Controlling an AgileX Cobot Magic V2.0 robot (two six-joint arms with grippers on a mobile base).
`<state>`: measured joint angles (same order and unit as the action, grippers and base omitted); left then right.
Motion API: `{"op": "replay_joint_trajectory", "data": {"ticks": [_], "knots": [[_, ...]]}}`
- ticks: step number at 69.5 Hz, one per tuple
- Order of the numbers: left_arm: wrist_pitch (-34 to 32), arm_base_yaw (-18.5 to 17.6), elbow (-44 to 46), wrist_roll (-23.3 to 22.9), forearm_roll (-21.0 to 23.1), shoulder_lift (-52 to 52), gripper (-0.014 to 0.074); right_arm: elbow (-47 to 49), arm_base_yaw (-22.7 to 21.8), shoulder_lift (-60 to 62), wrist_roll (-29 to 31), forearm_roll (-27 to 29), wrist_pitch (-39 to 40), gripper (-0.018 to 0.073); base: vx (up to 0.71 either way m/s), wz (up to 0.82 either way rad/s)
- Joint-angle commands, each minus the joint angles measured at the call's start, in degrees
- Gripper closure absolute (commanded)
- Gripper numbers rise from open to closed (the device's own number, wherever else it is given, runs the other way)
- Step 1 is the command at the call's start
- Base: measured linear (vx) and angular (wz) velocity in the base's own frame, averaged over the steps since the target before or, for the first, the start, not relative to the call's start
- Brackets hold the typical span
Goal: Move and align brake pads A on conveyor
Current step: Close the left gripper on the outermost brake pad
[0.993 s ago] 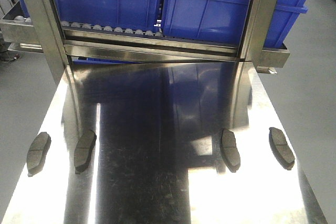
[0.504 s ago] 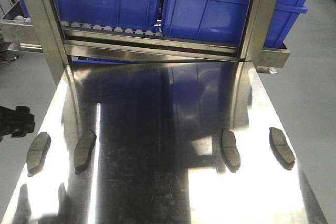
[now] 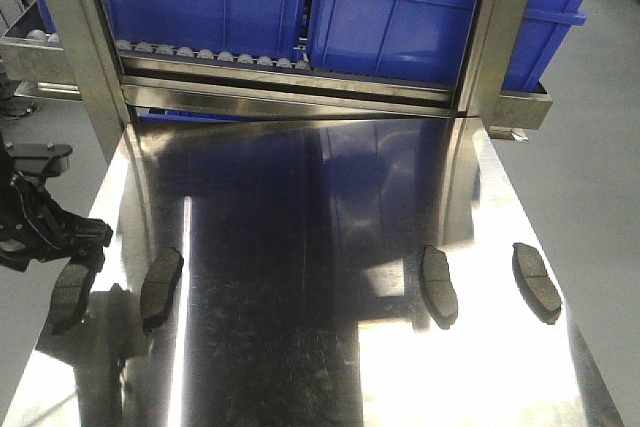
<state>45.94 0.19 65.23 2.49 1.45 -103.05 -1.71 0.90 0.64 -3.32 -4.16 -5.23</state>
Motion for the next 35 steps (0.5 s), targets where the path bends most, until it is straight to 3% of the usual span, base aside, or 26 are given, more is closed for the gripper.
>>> {"op": "replay_joint_trajectory", "data": {"ticks": [1,35], "knots": [[0.88,-0.27,1.76,0.1,0.28,0.84,-0.0028,-0.93,-0.32,0.73,-0.01,-0.46,4.38,0.0553,0.0,0.0],[2.06,-0.27,1.58,0.05,0.41,-1.47,0.0006,-0.93,-0.32,0.73,-0.01,-0.46,4.38,0.0553,0.0,0.0]]}}
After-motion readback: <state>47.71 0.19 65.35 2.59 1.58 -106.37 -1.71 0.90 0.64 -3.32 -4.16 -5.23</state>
